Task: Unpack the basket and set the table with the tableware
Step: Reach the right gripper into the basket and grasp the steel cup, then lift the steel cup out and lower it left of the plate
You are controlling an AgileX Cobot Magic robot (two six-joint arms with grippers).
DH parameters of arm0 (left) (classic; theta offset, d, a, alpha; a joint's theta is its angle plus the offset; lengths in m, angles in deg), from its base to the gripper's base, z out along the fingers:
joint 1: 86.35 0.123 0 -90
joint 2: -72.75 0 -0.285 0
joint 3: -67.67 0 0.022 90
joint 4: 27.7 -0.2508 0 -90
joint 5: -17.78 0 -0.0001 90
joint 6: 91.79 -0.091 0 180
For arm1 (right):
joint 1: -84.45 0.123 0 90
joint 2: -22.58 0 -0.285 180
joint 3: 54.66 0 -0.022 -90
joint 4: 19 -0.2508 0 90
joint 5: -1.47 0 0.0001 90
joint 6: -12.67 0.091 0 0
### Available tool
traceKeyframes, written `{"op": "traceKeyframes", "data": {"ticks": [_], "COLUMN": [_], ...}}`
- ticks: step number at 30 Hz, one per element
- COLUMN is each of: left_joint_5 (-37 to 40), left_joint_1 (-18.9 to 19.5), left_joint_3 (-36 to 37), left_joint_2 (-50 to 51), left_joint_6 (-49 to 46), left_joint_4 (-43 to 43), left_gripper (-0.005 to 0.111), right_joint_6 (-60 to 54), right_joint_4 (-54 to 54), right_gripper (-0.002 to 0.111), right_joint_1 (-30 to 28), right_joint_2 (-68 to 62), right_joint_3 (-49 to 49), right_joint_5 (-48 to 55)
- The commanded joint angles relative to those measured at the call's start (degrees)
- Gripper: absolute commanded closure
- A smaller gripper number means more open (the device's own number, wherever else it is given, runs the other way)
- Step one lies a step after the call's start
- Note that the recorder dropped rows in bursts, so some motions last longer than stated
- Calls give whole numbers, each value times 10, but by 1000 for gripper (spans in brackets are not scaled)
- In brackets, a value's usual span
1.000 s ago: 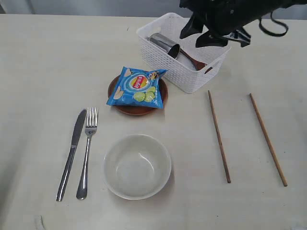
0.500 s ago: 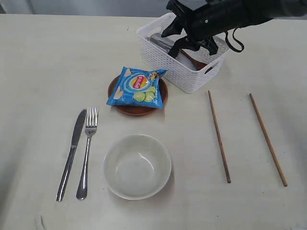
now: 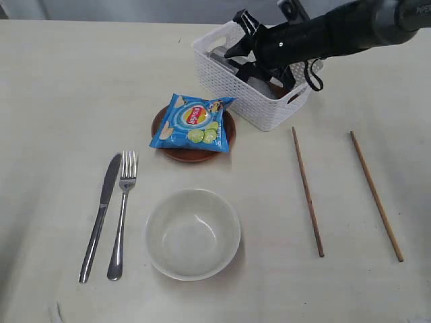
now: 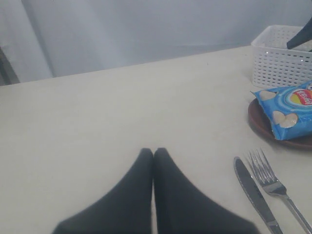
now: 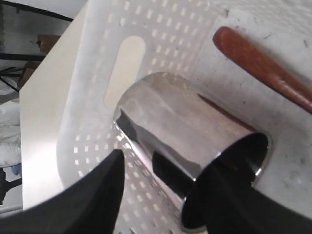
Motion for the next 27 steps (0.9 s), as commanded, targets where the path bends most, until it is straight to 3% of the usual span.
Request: {"op": "traceKeyframes", "data": {"ticks": [1, 6, 8, 17, 27], "left_joint_5": [-4, -4, -4, -4, -4], "left_joint_1": [1, 1, 1, 1, 1], "left_joint_3": [1, 1, 1, 1, 1], "left_joint_2": [-2, -2, -2, -2, -2], "left_joint_6": [0, 0, 0, 0, 0], "left_joint_4": [1, 1, 1, 1, 1], "left_gripper": [107, 107, 107, 107, 107], "right_joint_6": [-40, -50, -50, -50, -37], "right_joint_4": [-27, -26, -24, 46, 154], "right_gripper": [68, 101, 109, 109, 109], "right_joint_1": [0, -6, -10, -34, -21], "right_joint_2": [-1, -1, -1, 35, 146], "right_joint_3": [-4, -4, -4, -4, -4], "right_joint_5": [-17, -13, -2, 55, 64]}}
